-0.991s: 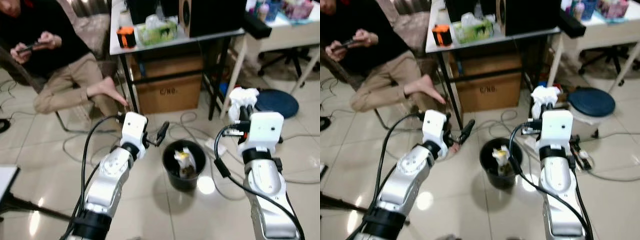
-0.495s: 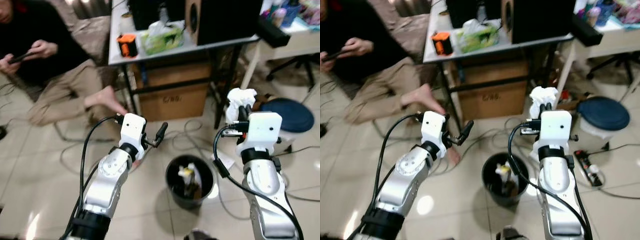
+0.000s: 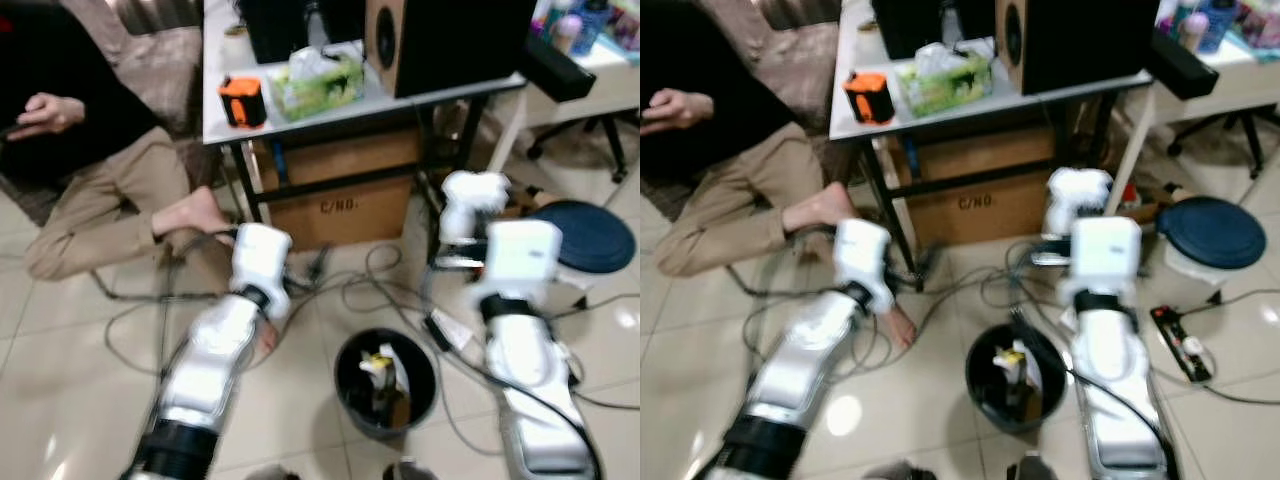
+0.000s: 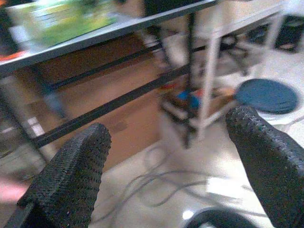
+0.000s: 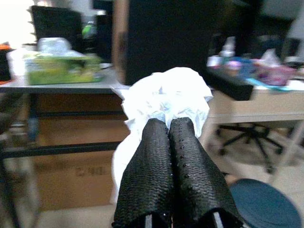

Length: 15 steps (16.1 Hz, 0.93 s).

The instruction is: Picking trash to rubbish bin

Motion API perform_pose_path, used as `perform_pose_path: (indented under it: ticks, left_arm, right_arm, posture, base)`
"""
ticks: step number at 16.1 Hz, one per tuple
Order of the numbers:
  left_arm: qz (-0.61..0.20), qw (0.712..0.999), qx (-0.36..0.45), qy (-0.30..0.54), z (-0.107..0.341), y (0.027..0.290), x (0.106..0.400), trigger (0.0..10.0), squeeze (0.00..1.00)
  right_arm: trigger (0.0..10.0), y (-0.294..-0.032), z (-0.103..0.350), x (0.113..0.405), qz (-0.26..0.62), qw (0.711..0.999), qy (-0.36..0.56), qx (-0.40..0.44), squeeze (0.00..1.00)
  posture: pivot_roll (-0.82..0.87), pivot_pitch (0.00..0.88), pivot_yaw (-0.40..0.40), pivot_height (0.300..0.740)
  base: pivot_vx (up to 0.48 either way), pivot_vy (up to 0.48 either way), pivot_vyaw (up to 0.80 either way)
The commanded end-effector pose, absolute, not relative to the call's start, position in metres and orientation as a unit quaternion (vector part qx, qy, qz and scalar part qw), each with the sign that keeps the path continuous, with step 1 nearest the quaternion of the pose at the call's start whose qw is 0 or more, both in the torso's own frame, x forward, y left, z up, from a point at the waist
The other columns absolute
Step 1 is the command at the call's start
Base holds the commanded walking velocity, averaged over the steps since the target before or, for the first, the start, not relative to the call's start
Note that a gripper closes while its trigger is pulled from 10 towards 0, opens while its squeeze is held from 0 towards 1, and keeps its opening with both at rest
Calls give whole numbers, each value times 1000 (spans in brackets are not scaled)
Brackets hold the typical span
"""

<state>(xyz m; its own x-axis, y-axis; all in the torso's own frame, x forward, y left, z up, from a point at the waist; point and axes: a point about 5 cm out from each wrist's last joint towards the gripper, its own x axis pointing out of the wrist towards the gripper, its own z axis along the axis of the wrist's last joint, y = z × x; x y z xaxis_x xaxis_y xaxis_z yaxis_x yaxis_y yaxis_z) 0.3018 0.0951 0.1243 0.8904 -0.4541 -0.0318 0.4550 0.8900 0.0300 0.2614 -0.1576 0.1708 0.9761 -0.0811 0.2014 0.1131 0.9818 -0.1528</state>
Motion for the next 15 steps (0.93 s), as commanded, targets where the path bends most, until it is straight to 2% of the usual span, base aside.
perform_pose_path:
  ticks: [1,12,15]
  left_arm:
    - [-225,974,24,18,122,103,301,10000,0]
    - [-231,973,16,12,128,103,304,10000,0]
    - [-233,972,27,13,127,106,304,10000,0]
  right_arm:
    - [10000,-151,168,260,-38,992,-93,-76,0]
    - [10000,-147,166,261,-39,992,-96,-69,0]
    - [10000,-144,166,262,-35,992,-99,-71,0]
  posture:
    - [-91,132,86,740]
    - [-82,125,102,740]
    - [-78,126,107,740]
  base:
    - [0,0,-788]
    - [0,0,-789]
    - [91,0,0]
